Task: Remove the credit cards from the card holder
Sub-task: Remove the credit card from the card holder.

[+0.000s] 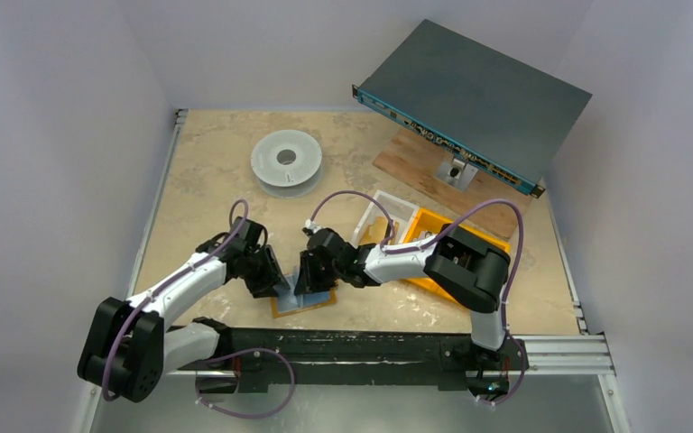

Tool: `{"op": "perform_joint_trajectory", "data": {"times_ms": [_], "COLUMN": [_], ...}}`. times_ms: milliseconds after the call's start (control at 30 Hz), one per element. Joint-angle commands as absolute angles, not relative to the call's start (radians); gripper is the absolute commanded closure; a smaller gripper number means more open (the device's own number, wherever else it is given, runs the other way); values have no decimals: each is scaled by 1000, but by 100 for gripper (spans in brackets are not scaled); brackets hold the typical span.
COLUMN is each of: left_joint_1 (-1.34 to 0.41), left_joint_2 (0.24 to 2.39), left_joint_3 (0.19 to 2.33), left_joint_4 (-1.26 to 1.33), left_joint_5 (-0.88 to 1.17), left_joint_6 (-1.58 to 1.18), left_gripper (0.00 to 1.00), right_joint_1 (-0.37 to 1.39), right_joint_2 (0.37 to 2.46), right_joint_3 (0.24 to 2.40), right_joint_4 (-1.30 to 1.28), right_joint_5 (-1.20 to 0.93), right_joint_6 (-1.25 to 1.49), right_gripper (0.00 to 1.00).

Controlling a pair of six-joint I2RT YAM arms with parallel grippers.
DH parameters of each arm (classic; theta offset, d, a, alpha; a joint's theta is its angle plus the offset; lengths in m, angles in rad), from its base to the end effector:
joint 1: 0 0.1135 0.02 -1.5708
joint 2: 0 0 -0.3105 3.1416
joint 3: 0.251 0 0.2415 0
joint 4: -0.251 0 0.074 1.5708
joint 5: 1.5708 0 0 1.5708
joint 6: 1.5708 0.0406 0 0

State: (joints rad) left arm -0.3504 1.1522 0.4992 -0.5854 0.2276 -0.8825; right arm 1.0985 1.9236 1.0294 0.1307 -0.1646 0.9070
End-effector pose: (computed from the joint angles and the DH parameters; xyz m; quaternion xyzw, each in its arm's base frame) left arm 0.1406 -0.0612 0.1954 -0.2395 0.9503 -0.1864 0.0694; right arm 0.1774 0.3618 0.1812 -0.1198 0.9092 0.3706 0.1469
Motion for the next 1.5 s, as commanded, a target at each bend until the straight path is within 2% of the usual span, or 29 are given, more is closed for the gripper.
{"op": "perform_joint_trajectory", "data": {"times_ms": [0,433,700,800,867,1000,1233,1300,1467], "left_joint_1": [-386,-402,-403,-402,-402,-403,-402,-402,-400], "left_joint_2": [1217,1251,1277,1282,1284,1278,1237,1221,1166], "left_joint_3": [450,458,454,453,453,454,474,485,526], "left_joint_4": [-468,-400,-375,-370,-367,-366,-404,-425,-512], "left_joint_5": [246,287,292,298,304,313,317,313,276], "left_joint_6": [-938,-971,-977,-977,-978,-983,-967,-956,-917], "left_gripper": [61,72,82,84,84,85,84,84,81], "right_joint_1": [1112,1111,1112,1113,1121,1140,1132,1119,1083], "right_joint_2": [1976,1983,1967,1975,1993,2047,2101,2112,2125], "right_joint_3": [989,984,980,995,1017,1065,1043,1024,969], "right_joint_4": [68,92,77,50,15,-65,-43,-24,34], "right_joint_5": [-156,-172,-128,-96,-69,-13,-47,-64,-115], "right_joint_6": [897,900,891,892,896,910,960,969,1001], "right_gripper": [85,76,55,53,56,74,97,100,100]}}
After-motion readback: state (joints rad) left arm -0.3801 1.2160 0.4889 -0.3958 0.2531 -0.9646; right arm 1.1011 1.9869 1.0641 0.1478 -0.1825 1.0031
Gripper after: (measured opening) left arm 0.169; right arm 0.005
